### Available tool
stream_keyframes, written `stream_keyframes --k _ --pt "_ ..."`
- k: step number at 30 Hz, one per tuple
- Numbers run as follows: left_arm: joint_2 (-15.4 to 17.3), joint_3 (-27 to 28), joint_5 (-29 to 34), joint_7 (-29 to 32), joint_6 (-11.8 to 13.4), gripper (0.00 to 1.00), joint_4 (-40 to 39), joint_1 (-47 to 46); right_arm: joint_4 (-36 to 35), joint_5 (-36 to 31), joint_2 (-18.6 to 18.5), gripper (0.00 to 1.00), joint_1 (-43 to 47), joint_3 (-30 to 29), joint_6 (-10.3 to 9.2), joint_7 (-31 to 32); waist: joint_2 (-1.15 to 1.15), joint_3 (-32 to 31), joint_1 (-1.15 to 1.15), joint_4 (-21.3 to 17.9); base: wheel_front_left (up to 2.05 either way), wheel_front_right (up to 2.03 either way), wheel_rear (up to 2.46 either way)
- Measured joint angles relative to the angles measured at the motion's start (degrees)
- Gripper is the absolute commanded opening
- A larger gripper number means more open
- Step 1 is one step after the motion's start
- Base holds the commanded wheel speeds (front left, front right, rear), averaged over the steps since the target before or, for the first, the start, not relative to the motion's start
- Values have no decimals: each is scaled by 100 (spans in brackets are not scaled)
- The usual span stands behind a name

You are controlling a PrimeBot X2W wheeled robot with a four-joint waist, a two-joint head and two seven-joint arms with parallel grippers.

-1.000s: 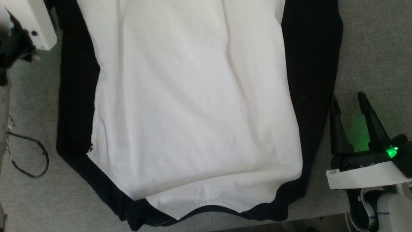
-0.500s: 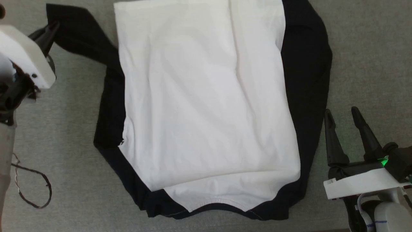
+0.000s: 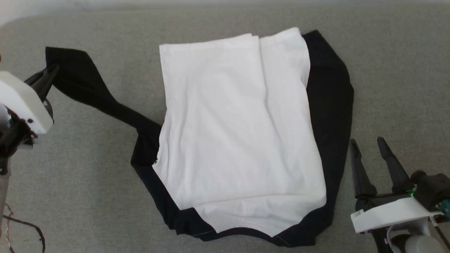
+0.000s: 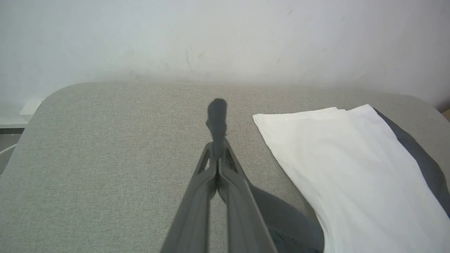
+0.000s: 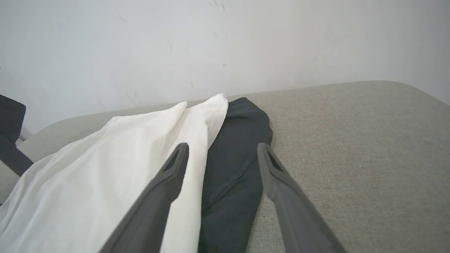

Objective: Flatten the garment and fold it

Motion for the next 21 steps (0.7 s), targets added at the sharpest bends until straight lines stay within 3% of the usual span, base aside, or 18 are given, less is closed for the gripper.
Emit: stream_keyframes --k 9,21 --pt "221 100 -175 51 8 0 -749 621 85 79 0 100 253 -23 0 48 0 -632 0 156 0 0 0" --pt "323 -93 -207 316 59 0 -2458 992 89 131 -1 100 447 -66 0 58 0 -1115 1 401 0 0 0"
